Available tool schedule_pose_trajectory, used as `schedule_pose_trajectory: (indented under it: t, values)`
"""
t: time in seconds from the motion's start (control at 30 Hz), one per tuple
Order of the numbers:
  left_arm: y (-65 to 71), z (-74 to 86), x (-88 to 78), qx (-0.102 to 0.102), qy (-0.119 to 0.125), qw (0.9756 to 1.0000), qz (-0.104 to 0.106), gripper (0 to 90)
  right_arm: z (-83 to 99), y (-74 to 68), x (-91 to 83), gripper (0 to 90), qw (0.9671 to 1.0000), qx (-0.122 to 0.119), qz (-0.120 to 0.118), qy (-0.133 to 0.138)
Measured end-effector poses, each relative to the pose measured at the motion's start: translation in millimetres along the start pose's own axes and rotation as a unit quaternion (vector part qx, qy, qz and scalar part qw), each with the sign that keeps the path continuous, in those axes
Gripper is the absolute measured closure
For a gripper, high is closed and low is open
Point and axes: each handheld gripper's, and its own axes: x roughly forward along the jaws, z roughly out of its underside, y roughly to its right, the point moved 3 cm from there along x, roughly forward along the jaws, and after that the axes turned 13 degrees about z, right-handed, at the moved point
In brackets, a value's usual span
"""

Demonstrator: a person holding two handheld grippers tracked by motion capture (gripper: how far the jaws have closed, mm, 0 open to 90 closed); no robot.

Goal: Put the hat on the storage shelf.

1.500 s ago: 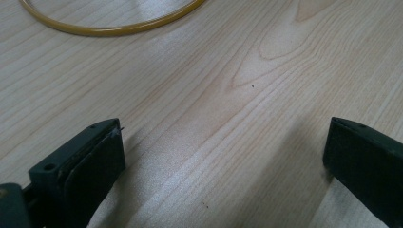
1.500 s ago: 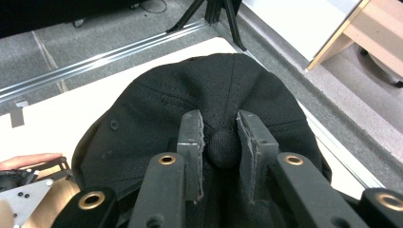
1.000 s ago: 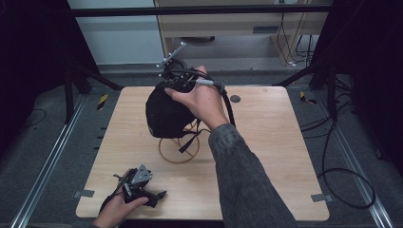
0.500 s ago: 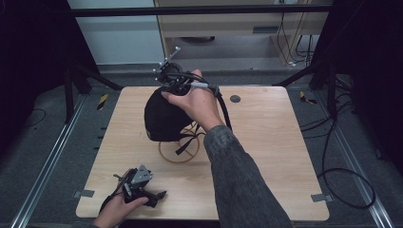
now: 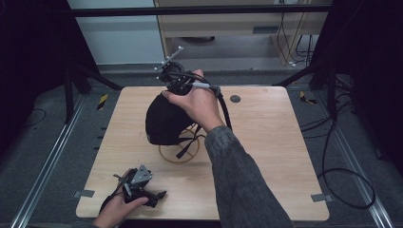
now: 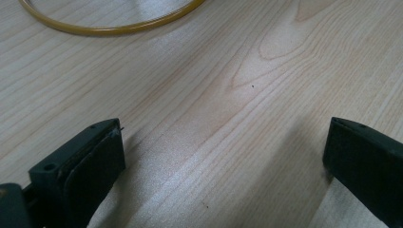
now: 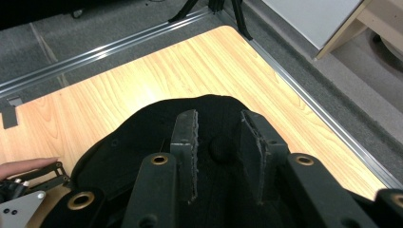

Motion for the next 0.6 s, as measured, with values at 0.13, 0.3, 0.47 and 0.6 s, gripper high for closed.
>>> schedule_pose_trajectory:
  t: [0.13, 0.3, 0.47, 0.6]
  values:
    - [-0.2, -0.1, -0.1, 0.001, 0.0, 1.0, -0.001, 0.0, 1.0, 1.7, -5.2, 67.6, 1.0, 0.006, -0.003, 0.005]
    - [0.0, -0.1, 0.2, 0.0, 0.002, 1.0, -0.001, 0.0, 6.5, 7.0, -18.6, 68.2, 0.9995, 0.022, -0.006, 0.021]
    - [0.0, -0.1, 0.2, 0.0, 0.002, 1.0, -0.001, 0.0, 10.9, 10.1, -26.1, 68.3, 0.9992, 0.024, -0.004, 0.031]
    - [0.0, -0.1, 0.2, 0.0, 0.002, 1.0, -0.001, 0.0, 15.5, 13.6, -33.0, 66.6, 0.9986, 0.033, -0.002, 0.042]
